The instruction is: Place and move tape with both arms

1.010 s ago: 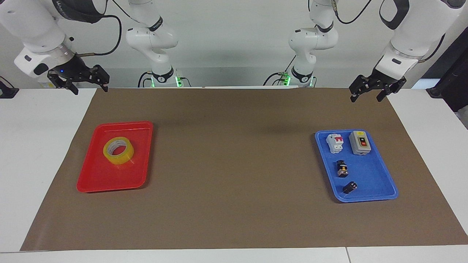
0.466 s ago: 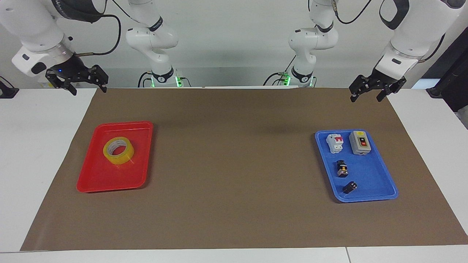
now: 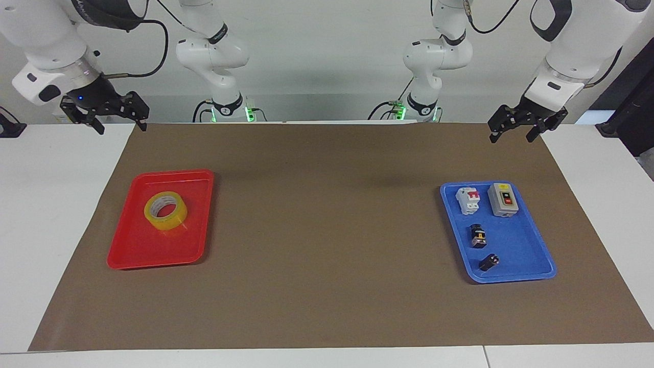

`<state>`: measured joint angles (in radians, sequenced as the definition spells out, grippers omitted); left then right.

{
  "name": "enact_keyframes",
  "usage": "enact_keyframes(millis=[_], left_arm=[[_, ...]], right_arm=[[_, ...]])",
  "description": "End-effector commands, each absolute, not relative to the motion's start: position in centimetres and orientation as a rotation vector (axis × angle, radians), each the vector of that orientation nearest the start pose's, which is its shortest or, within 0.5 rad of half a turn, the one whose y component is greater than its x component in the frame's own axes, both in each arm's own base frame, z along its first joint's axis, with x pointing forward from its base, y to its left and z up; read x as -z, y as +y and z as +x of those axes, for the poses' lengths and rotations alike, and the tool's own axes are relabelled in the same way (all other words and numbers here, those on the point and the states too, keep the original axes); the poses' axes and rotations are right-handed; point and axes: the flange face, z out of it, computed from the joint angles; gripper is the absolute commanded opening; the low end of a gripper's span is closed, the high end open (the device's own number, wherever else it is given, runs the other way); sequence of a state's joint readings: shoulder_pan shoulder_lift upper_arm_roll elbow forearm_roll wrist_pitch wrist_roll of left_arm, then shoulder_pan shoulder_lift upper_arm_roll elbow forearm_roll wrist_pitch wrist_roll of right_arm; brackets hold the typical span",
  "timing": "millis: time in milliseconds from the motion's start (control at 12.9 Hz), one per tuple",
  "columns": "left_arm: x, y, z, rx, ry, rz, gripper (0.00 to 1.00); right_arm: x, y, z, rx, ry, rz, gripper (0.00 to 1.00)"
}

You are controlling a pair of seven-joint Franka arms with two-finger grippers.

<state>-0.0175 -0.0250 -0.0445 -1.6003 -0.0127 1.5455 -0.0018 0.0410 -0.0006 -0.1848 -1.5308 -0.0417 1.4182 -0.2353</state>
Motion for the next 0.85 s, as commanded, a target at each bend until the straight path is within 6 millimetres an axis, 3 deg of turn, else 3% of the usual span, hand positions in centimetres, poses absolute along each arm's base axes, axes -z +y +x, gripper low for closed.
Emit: enact_keyframes(millis=[0,777], left_arm=[[-62.79,-3.13,53.52,-0.053,0.098,-3.132,1.0],[-62.79,-3.13,53.52,-0.053,0.098,-3.132,1.0]], right_arm=[[-63.5,-8.88,53.4,-0.158,-0.094,-3.152,1.0],[-63.5,-8.45,53.58,-0.145,-0.099,-3.152,1.0]])
